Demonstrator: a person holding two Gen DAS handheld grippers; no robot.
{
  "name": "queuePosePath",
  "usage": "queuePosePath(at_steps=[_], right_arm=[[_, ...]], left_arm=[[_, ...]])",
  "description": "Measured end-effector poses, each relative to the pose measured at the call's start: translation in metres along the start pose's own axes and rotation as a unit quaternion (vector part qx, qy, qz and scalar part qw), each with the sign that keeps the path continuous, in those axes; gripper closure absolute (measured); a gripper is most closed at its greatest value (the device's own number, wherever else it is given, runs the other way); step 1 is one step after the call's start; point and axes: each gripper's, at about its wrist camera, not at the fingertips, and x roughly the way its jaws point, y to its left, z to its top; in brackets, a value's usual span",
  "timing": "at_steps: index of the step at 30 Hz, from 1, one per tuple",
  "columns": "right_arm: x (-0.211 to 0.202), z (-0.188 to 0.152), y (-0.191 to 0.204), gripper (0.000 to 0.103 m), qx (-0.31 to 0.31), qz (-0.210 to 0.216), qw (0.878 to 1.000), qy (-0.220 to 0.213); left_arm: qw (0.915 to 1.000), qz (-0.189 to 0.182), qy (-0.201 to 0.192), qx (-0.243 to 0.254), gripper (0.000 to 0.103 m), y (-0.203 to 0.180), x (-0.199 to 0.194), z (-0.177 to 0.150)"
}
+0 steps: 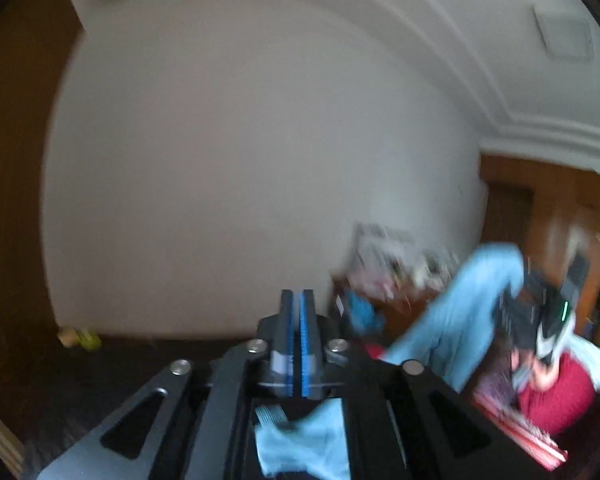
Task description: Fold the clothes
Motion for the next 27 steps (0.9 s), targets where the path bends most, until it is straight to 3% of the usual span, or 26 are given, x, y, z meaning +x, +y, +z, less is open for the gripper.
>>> queuePosePath(at_steps=[1, 3, 7, 8, 10, 12, 15, 20, 21, 23, 24, 27], right_arm=[[0.001, 0.002, 0.002, 0.091, -0.002, 0.0, 1.0, -0.002], [-0.002, 0.0, -0.001, 0.091, 0.002, -0.006, 1.0, -0.001], [-0.001, 0.003, -0.008, 0.091, 0.009, -0.008, 1.0, 0.015], [0.008, 0.021, -0.002, 0.091, 0.006, -0.005, 1.0, 0.017], [0.005, 0.027, 0.001, 0.091, -0.006, -0.005, 1.0, 0.012], [-0.005, 0.023, 0.005, 0.091, -0.022, -0.013, 1.0, 0.001], [-0.011, 0.032, 0.007, 0.091, -0.033, -0.022, 0.999, -0.013], [-0.025, 0.03, 0.006, 0.091, -0.024, -0.033, 0.999, -0.027], [-0.025, 0.033, 0.005, 0.091, -0.018, -0.034, 0.999, -0.028], [-0.026, 0.029, 0.003, 0.091, -0.011, -0.039, 0.999, -0.029], [-0.027, 0.022, 0.005, 0.091, -0.011, -0.043, 0.999, -0.027], [-0.017, 0.014, 0.002, 0.091, -0.004, -0.045, 0.999, 0.002]], left_arm=[[0.9996, -0.008, 0.026, -0.001, 0.039, -0.002, 0.017, -0.017], [0.9975, -0.03, 0.064, 0.002, 0.019, -0.012, 0.049, -0.059], [0.9891, -0.077, 0.124, 0.023, 0.019, -0.037, 0.093, -0.128], [0.9872, -0.085, 0.131, 0.034, 0.019, -0.04, 0.094, -0.14], [0.9852, -0.084, 0.134, 0.066, 0.019, -0.046, 0.102, -0.155], [0.9857, -0.071, 0.134, 0.074, 0.019, -0.039, 0.108, -0.152], [0.9891, -0.09, 0.111, 0.037, 0.019, -0.005, 0.069, -0.146], [0.9793, -0.158, 0.123, 0.034, 0.019, 0.004, 0.08, -0.132], [0.9767, -0.16, 0.139, 0.037, 0.022, 0.001, 0.087, -0.132], [0.9719, -0.154, 0.173, 0.041, 0.067, -0.005, 0.101, -0.135], [0.9709, -0.142, 0.191, 0.026, 0.097, -0.002, 0.107, -0.135], [0.9812, -0.082, 0.165, -0.057, 0.097, 0.032, 0.093, -0.113]])
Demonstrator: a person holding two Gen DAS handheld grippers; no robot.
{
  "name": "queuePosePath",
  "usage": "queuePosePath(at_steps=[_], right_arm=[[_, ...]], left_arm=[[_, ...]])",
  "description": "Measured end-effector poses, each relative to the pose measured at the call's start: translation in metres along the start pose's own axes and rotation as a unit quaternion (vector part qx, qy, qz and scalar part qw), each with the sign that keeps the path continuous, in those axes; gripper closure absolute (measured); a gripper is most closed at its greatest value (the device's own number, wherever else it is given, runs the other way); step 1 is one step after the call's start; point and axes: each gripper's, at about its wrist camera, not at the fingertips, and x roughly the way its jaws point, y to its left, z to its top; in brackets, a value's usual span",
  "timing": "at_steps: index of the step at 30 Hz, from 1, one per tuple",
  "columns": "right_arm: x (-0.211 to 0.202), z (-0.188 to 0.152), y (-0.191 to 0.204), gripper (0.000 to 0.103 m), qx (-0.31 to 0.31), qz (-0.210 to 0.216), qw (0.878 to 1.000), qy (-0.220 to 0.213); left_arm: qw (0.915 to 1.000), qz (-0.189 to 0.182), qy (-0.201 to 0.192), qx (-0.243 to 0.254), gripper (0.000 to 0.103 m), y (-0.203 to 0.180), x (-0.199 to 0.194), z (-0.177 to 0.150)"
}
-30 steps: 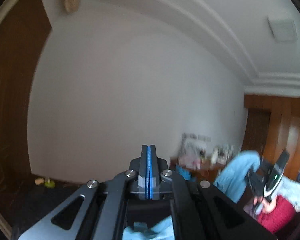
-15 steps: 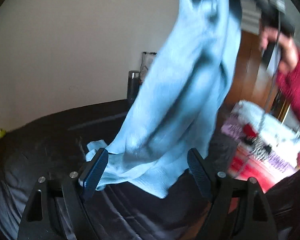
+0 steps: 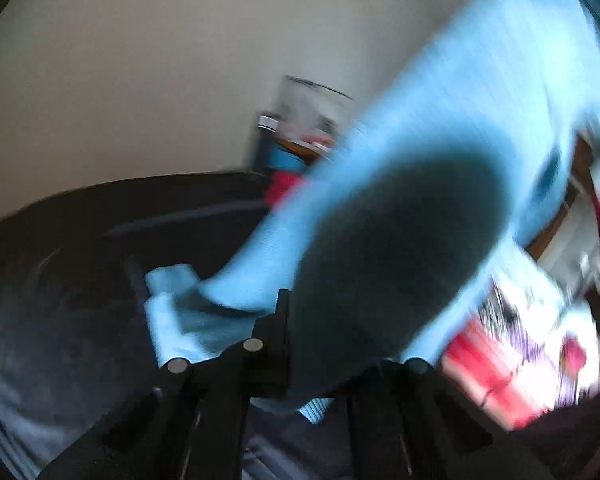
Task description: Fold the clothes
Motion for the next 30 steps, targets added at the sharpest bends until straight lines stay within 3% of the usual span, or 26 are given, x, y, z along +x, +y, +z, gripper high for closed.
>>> queuePosePath(at_steps=[2, 4, 7, 13, 16, 21, 25, 30], right_arm=[[0.009, -0.016, -0.005, 0.091, 0.012, -0.001, 0.999, 0.031], [0.018, -0.036, -0.013, 0.091, 0.032, -0.002, 0.997, 0.067], [0.019, -0.058, -0.014, 0.091, 0.049, 0.009, 0.994, 0.095], [0.02, -0.085, -0.007, 0.091, 0.093, 0.058, 0.986, 0.126], [0.024, -0.101, 0.002, 0.091, 0.116, 0.102, 0.976, 0.152], [0.008, -0.119, 0.024, 0.091, 0.101, 0.165, 0.966, 0.17], [-0.034, -0.105, -0.001, 0.091, 0.091, 0.144, 0.975, 0.139], [-0.07, -0.081, -0.007, 0.091, 0.088, 0.114, 0.988, 0.062]], left_arm=[[0.9963, 0.03, -0.053, -0.061, 0.097, 0.023, -0.039, 0.02], [0.9881, 0.067, -0.117, -0.073, 0.097, 0.027, -0.089, 0.041], [0.9734, 0.11, -0.197, -0.038, 0.098, 0.004, -0.15, 0.072], [0.9391, 0.16, -0.301, 0.046, 0.097, -0.069, -0.23, 0.098], [0.9277, 0.185, -0.317, 0.068, 0.097, -0.09, -0.252, 0.1], [0.922, 0.221, -0.311, 0.066, 0.097, -0.097, -0.264, 0.093], [0.9199, 0.24, -0.304, 0.063, 0.097, -0.104, -0.287, 0.08], [0.9128, 0.254, -0.316, 0.05, 0.097, -0.105, -0.309, 0.061]])
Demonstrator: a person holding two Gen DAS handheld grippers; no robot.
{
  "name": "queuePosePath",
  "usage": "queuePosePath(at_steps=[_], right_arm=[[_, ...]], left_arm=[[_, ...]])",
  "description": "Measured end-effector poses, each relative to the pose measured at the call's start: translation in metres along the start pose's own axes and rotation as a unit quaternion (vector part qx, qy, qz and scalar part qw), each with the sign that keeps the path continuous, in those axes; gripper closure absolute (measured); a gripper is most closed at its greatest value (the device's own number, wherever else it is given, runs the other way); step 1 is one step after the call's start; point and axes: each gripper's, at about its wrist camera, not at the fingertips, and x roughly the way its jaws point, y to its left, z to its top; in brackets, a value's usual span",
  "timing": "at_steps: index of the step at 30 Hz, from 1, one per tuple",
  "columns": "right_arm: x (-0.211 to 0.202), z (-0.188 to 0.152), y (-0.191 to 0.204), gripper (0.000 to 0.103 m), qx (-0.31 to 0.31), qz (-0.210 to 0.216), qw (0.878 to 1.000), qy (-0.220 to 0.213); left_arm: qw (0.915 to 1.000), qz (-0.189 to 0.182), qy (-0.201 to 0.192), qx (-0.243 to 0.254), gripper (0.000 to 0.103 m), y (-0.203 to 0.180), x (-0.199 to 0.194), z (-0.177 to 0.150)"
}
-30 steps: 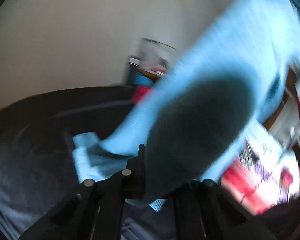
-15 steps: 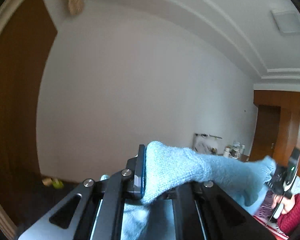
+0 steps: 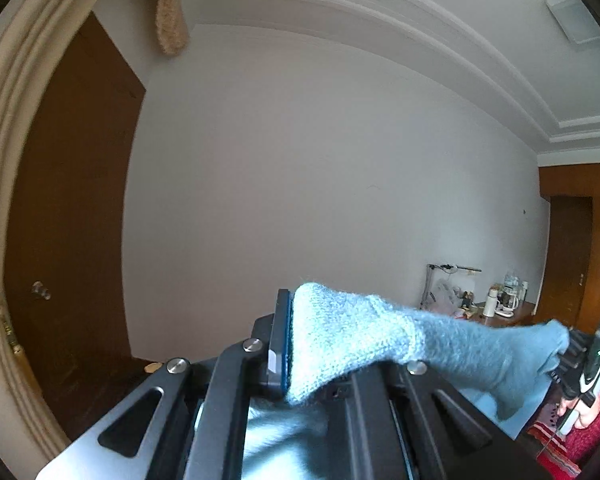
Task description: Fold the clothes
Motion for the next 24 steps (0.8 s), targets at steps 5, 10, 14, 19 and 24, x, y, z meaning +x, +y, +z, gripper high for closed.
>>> queuePosePath(at_steps=[5, 10, 14, 19, 24], right_arm=[[-0.04, 0.015, 0.003, 0.091, -0.023, -0.037, 0.995, -0.092], [-0.067, 0.033, -0.016, 0.091, 0.023, 0.015, 0.993, -0.111], [-0.066, 0.04, -0.05, 0.091, 0.071, 0.063, 0.99, -0.108], [-0.05, 0.05, -0.036, 0.091, 0.063, 0.072, 0.993, -0.068], [0.034, -0.008, 0.022, 0.091, 0.021, 0.083, 0.995, 0.05]], left_arm=[[0.9996, 0.004, -0.024, -0.015, 0.097, 0.0, -0.038, 0.018], [0.9991, 0.012, -0.037, -0.017, 0.094, -0.009, -0.054, 0.023], [0.9988, 0.029, -0.036, 0.014, 0.092, -0.016, -0.043, 0.017], [0.9982, 0.051, 0.031, 0.013, 0.09, 0.0, 0.008, 0.008], [0.9852, 0.075, 0.153, -0.017, 0.09, 0.039, 0.12, -0.062]])
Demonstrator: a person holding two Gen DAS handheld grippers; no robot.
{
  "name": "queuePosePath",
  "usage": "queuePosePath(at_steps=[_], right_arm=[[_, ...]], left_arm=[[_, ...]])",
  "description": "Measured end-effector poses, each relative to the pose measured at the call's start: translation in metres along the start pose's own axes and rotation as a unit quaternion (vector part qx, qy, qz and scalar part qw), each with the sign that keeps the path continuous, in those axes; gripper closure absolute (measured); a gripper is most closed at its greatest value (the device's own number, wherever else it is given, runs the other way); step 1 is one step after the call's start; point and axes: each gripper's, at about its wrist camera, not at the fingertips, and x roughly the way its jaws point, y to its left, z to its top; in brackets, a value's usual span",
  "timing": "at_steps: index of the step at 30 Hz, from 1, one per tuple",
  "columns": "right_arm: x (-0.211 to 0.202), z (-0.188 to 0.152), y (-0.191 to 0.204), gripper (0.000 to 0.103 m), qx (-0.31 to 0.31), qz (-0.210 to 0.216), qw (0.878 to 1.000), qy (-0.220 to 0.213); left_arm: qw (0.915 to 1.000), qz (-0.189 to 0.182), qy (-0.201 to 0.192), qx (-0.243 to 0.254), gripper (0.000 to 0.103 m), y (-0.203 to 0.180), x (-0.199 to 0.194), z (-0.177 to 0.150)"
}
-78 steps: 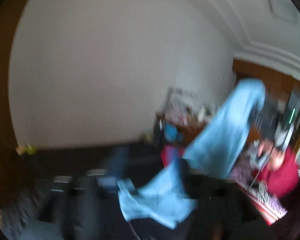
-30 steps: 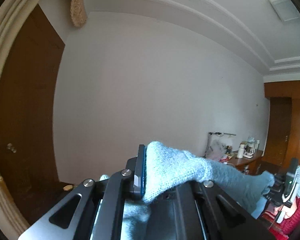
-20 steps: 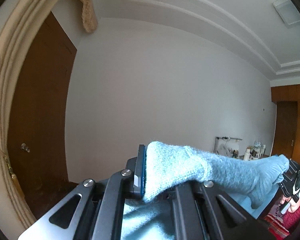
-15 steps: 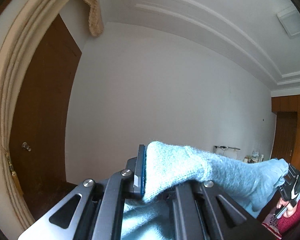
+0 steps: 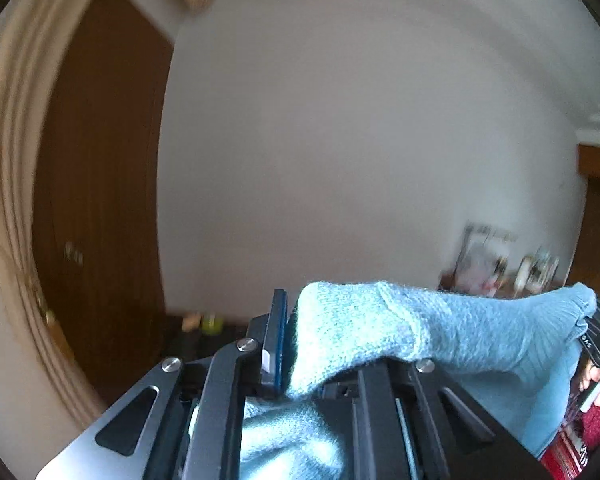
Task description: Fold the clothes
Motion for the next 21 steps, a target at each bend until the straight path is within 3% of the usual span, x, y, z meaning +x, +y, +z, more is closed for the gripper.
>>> queuePosePath(at_steps=[4, 8, 10, 13, 18, 20, 21], right_arm=[[0.081, -0.053, 0.036, 0.091, -0.004, 0.01, 0.996, 0.09], [0.171, -0.097, 0.065, 0.091, -0.004, 0.019, 0.983, 0.184], [0.218, -0.116, 0.071, 0.091, 0.006, 0.021, 0.972, 0.232], [0.275, -0.139, 0.076, 0.091, 0.027, 0.021, 0.956, 0.291], [0.347, -0.176, 0.093, 0.091, 0.041, 0.021, 0.927, 0.373], [0.368, -0.191, 0.094, 0.087, 0.041, 0.021, 0.914, 0.404], [0.376, -0.201, 0.098, 0.086, 0.044, 0.022, 0.906, 0.421]], left_arm=[[0.9952, 0.013, 0.096, -0.015, 0.09, 0.015, 0.11, -0.042], [0.9817, 0.023, 0.188, -0.02, 0.09, 0.024, 0.217, -0.078], [0.9743, 0.029, 0.223, -0.013, 0.09, 0.026, 0.263, -0.092], [0.9643, 0.026, 0.263, -0.011, 0.09, 0.032, 0.31, -0.144], [0.9434, 0.029, 0.33, -0.014, 0.089, 0.038, 0.388, -0.173], [0.9329, 0.033, 0.358, -0.012, 0.085, 0.041, 0.414, -0.185], [0.9264, 0.039, 0.374, -0.011, 0.072, 0.041, 0.426, -0.191]])
